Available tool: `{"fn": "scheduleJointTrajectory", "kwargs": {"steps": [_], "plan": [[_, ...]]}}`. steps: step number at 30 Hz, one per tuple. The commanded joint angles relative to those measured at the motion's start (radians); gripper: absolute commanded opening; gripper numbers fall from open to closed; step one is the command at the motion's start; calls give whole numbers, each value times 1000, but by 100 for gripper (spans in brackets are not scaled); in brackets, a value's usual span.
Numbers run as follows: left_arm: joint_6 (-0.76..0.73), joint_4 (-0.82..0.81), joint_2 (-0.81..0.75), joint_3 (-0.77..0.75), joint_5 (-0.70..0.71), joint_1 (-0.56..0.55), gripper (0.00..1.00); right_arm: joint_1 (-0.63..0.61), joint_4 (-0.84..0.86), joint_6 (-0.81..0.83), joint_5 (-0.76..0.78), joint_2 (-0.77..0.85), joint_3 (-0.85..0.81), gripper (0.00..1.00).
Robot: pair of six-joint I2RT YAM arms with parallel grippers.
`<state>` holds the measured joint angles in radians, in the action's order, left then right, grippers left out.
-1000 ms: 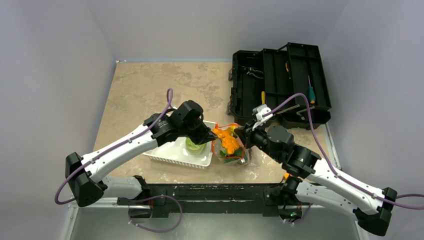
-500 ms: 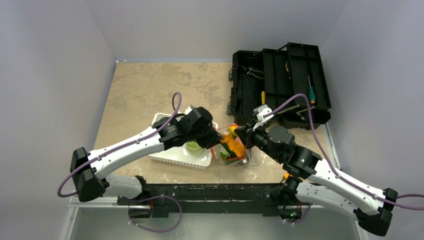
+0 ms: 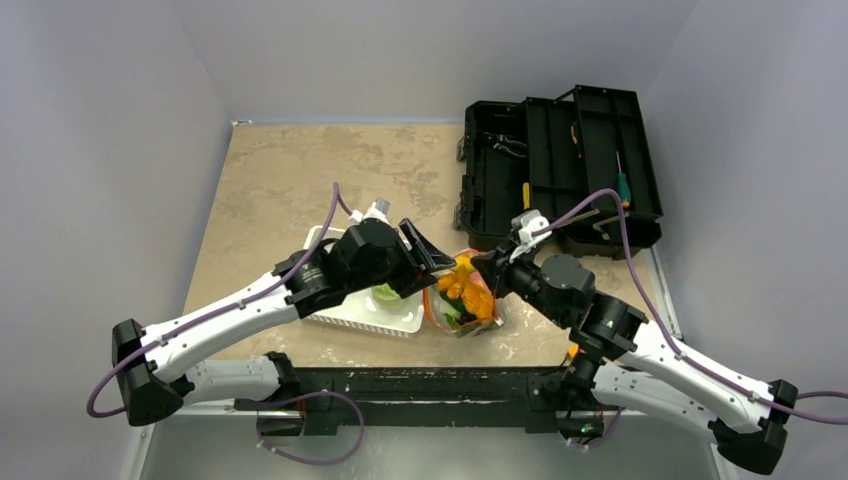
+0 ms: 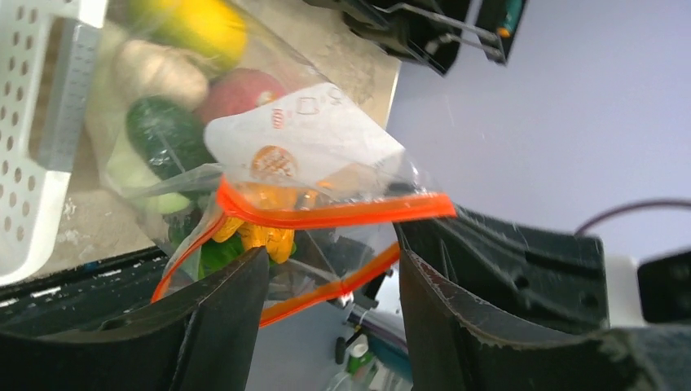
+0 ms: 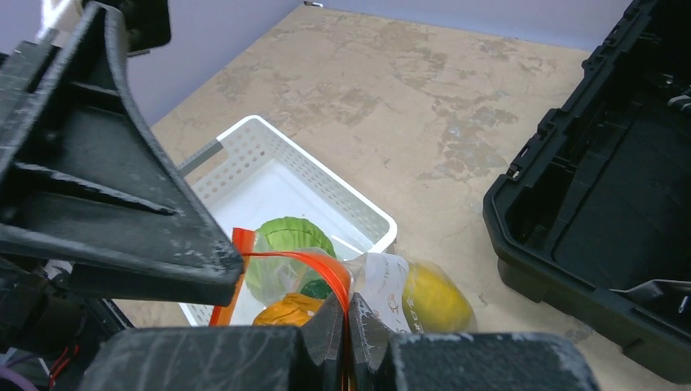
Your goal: Place the food in the zip-top bag and seal the zipper
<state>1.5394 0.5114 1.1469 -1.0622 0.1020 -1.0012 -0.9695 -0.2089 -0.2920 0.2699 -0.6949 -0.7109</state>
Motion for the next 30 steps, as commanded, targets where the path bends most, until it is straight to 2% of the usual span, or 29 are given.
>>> {"fn": "scheduleJointTrajectory", "kwargs": {"steps": [1, 6, 10, 15, 20, 22, 27, 30], "plan": [[-237, -217, -91, 65, -87, 14, 59, -6, 79, 18, 12, 19, 3, 0], [-413, -182, -174, 103, -123, 15, 58, -6, 79, 13, 12, 26, 3, 0], [-473, -119, -206, 143, -148, 14, 57, -6, 81, 11, 8, 33, 4, 0], [-454, -173, -223, 246, -185, 15, 53, -6, 79, 5, 10, 31, -1, 0], [-428, -308, -173, 313, -254, 7, 48, -6, 74, -5, 2, 24, -5, 0], [-428, -334, -145, 316, -268, -1, 45, -6, 68, -7, 0, 20, -7, 0], [-428, -357, -120, 324, -269, -7, 28, -7, 63, -14, 4, 21, -5, 0], [-431, -353, -113, 327, -265, -7, 26, -6, 61, -13, 6, 19, -9, 0]]}}
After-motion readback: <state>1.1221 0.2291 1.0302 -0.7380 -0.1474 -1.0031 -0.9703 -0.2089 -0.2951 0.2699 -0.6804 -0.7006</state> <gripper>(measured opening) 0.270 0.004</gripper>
